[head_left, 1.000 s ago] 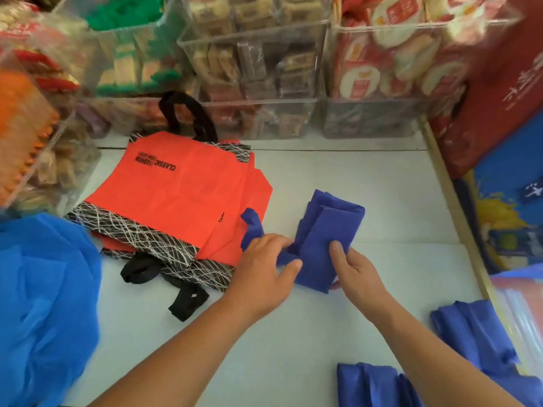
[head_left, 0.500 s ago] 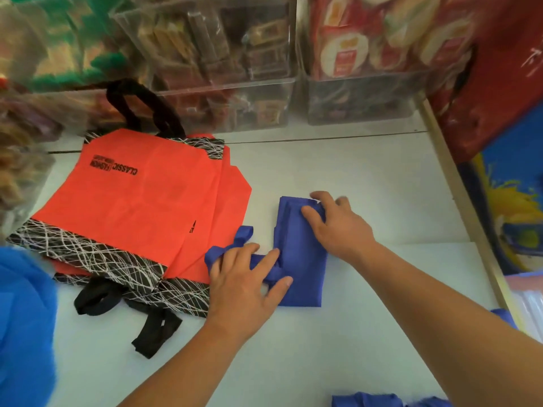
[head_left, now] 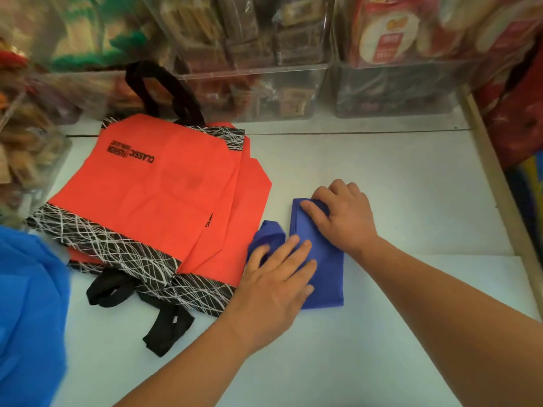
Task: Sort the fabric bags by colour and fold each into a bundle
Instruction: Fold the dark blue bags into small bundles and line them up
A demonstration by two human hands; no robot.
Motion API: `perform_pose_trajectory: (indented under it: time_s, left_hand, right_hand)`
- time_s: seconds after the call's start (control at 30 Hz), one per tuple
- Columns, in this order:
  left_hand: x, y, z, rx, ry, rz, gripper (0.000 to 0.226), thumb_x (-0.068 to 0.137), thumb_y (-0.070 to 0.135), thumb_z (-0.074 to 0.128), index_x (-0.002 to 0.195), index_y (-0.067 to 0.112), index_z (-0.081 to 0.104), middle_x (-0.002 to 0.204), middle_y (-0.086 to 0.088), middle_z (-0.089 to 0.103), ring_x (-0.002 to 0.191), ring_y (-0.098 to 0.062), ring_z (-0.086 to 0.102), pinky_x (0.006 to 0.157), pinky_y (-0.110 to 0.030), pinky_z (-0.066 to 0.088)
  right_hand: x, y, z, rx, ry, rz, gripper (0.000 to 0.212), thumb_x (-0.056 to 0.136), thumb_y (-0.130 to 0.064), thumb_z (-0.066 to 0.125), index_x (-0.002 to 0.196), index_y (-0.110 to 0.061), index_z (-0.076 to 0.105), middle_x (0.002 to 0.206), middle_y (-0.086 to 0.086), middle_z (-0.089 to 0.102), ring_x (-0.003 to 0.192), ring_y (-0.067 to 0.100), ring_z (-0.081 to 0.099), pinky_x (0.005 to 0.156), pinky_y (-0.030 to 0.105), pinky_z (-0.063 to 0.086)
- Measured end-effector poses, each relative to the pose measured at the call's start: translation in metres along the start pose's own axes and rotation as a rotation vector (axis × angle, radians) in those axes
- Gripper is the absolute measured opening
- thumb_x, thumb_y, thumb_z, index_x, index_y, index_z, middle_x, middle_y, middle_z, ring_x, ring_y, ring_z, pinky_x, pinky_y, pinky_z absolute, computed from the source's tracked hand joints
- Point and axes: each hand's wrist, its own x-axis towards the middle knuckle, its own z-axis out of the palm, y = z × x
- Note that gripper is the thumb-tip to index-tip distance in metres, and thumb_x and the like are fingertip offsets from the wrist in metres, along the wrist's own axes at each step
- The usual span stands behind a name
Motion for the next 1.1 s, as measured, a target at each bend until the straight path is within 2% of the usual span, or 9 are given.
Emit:
perform_pose_trajectory:
  time_s: [0.1, 0.2, 0.33, 0.4, 0.47, 0.63, 0.87, 0.93, 1.1]
  left_hand:
    - [0.000, -0.015, 0.004, -0.100, -0.143, 0.016, 0.068, 0.103, 0.066, 0.034, 0.160, 0.028, 0.034, 0.172, 0.010, 0.011, 0.159, -0.010, 0.001, 0.126, -0.046, 0.010]
    - [0.000, -0.022, 0.008, -0.074, -0.165, 0.055, 0.076, 0.101, 0.074, 0.031, 0.163, 0.030, 0.025, 0.172, 0.012, 0.004, 0.159, -0.009, -0.003, 0.125, -0.044, 0.009]
    - [0.003, -0.008, 0.014, -0.225, -0.049, -0.089, 0.064, 0.104, 0.068, 0.027, 0.156, 0.034, 0.041, 0.170, 0.013, 0.021, 0.158, -0.007, 0.008, 0.126, -0.052, 0.017]
    - [0.009, 0.008, 0.018, -0.233, 0.020, -0.186, 0.064, 0.101, 0.072, 0.030, 0.146, 0.033, 0.053, 0.164, 0.010, 0.036, 0.156, -0.010, 0.019, 0.122, -0.058, 0.022]
    - [0.011, 0.017, 0.023, -0.206, 0.046, -0.229, 0.064, 0.097, 0.076, 0.037, 0.143, 0.035, 0.054, 0.162, 0.008, 0.039, 0.155, -0.013, 0.023, 0.121, -0.059, 0.022]
    - [0.011, 0.016, 0.031, -0.014, -0.032, -0.155, 0.071, 0.096, 0.077, 0.038, 0.158, 0.045, 0.030, 0.172, 0.006, 0.014, 0.159, -0.018, 0.006, 0.121, -0.061, 0.019]
    - [0.013, 0.018, 0.029, 0.023, -0.083, -0.155, 0.077, 0.095, 0.081, 0.029, 0.162, 0.044, 0.018, 0.173, -0.001, 0.001, 0.160, -0.022, -0.001, 0.121, -0.061, 0.016]
    - [0.009, 0.011, 0.024, 0.006, -0.124, -0.074, 0.083, 0.093, 0.084, 0.030, 0.163, 0.041, 0.014, 0.173, -0.001, -0.006, 0.159, -0.023, -0.008, 0.123, -0.060, 0.013]
    - [-0.004, -0.035, 0.014, -0.086, -0.110, 0.191, 0.071, 0.095, 0.072, 0.048, 0.155, 0.034, 0.040, 0.173, 0.002, 0.009, 0.160, -0.018, 0.003, 0.126, -0.046, 0.017]
  right_hand:
    - [-0.003, 0.002, 0.003, 0.022, 0.020, 0.018, 0.040, 0.099, -0.056, 0.047, 0.093, -0.024, 0.071, 0.086, 0.000, 0.055, 0.077, 0.025, 0.048, 0.069, 0.038, 0.043]
    - [-0.003, 0.000, 0.001, -0.025, 0.007, 0.026, 0.043, 0.102, -0.053, 0.040, 0.098, -0.024, 0.071, 0.087, 0.001, 0.055, 0.078, 0.026, 0.049, 0.071, 0.039, 0.043]
    - [0.000, 0.000, -0.004, -0.074, -0.080, 0.011, 0.047, 0.103, -0.054, 0.031, 0.106, -0.028, 0.070, 0.090, 0.001, 0.053, 0.080, 0.026, 0.048, 0.074, 0.038, 0.039]
    - [-0.001, 0.000, -0.006, -0.067, -0.093, 0.015, 0.048, 0.103, -0.055, 0.030, 0.108, -0.029, 0.069, 0.091, 0.000, 0.053, 0.081, 0.025, 0.047, 0.075, 0.037, 0.036]
    - [-0.001, 0.000, -0.006, -0.055, -0.112, 0.013, 0.049, 0.102, -0.057, 0.029, 0.109, -0.029, 0.069, 0.093, 0.000, 0.053, 0.083, 0.024, 0.047, 0.076, 0.036, 0.034]
    - [-0.001, 0.001, -0.007, -0.045, -0.132, 0.018, 0.049, 0.102, -0.058, 0.028, 0.112, -0.031, 0.068, 0.094, -0.001, 0.053, 0.085, 0.024, 0.048, 0.079, 0.037, 0.036]
    - [-0.001, 0.000, -0.007, -0.042, -0.126, 0.040, 0.046, 0.102, -0.058, 0.031, 0.111, -0.034, 0.069, 0.093, -0.004, 0.050, 0.084, 0.019, 0.043, 0.079, 0.035, 0.032]
    - [-0.002, 0.000, -0.008, -0.035, -0.135, 0.047, 0.046, 0.101, -0.059, 0.030, 0.112, -0.034, 0.068, 0.093, -0.005, 0.049, 0.085, 0.019, 0.044, 0.080, 0.036, 0.033]
    - [0.000, -0.006, -0.015, 0.047, -0.181, 0.095, 0.037, 0.100, -0.056, 0.038, 0.113, -0.031, 0.062, 0.101, -0.005, 0.056, 0.091, 0.023, 0.050, 0.083, 0.038, 0.037]
